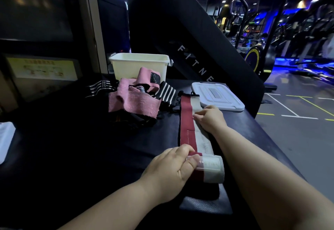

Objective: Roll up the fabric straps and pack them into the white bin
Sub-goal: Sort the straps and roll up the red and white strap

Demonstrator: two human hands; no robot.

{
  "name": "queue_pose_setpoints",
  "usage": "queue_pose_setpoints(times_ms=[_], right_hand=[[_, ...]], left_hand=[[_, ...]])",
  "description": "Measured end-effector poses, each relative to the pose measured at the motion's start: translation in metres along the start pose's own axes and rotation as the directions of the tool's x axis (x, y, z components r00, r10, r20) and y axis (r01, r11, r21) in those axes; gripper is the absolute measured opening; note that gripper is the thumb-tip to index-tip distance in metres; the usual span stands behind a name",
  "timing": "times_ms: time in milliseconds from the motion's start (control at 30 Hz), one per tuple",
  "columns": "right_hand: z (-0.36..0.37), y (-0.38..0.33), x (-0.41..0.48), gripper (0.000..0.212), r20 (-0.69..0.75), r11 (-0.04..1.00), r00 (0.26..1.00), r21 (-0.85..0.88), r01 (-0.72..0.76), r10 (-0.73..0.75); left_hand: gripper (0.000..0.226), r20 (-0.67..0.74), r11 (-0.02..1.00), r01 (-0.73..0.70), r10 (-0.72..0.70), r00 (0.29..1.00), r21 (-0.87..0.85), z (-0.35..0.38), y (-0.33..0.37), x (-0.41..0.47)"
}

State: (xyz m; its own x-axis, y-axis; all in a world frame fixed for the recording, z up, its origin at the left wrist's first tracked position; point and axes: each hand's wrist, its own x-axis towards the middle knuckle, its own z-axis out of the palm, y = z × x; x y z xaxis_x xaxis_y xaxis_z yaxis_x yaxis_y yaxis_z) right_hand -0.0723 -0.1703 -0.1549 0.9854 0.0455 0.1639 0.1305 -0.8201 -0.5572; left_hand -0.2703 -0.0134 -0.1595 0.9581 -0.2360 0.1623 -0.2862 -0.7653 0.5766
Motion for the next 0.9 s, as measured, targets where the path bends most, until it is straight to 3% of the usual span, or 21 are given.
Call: queue_pose_setpoints(times_ms=[133,233,333,467,900], right_hand=[[-0.020,-0.009,-0.012,0.042,0.035,0.999,0.999,0.035,0.039,-0.040],[-0.045,-0.018,-0.032,0.046,0.125,0.974,0.972,0.141,0.179,-0.197],[-0.054,-0.027,-0.051,0.050,0.346,0.924,0.875,-0.055,0.379,-0.338],[-0.036,-0.020,-0.068,0.055,0.508,0.828,0.810,-0.291,0.480,-0.292],[-0.019,-0.001,-0.071,0.054,0.430,0.790,0.878,-0.455,0.411,-0.209]], left_hand=[[0.032,-0.023,1.000,0.004,-0.005,1.000,-0.008,0.000,0.000,0.003],[0.032,-0.020,1.000,0.008,-0.008,1.000,-0.001,-0.003,0.003,0.003],[0.032,-0.014,1.000,0.014,-0.014,1.000,0.006,-0.003,0.004,0.000],[0.032,-0.010,1.000,0.006,-0.006,1.000,0.014,-0.004,0.005,-0.001],[0.031,0.021,0.999,0.047,-0.047,0.999,0.011,-0.005,0.007,0.003]])
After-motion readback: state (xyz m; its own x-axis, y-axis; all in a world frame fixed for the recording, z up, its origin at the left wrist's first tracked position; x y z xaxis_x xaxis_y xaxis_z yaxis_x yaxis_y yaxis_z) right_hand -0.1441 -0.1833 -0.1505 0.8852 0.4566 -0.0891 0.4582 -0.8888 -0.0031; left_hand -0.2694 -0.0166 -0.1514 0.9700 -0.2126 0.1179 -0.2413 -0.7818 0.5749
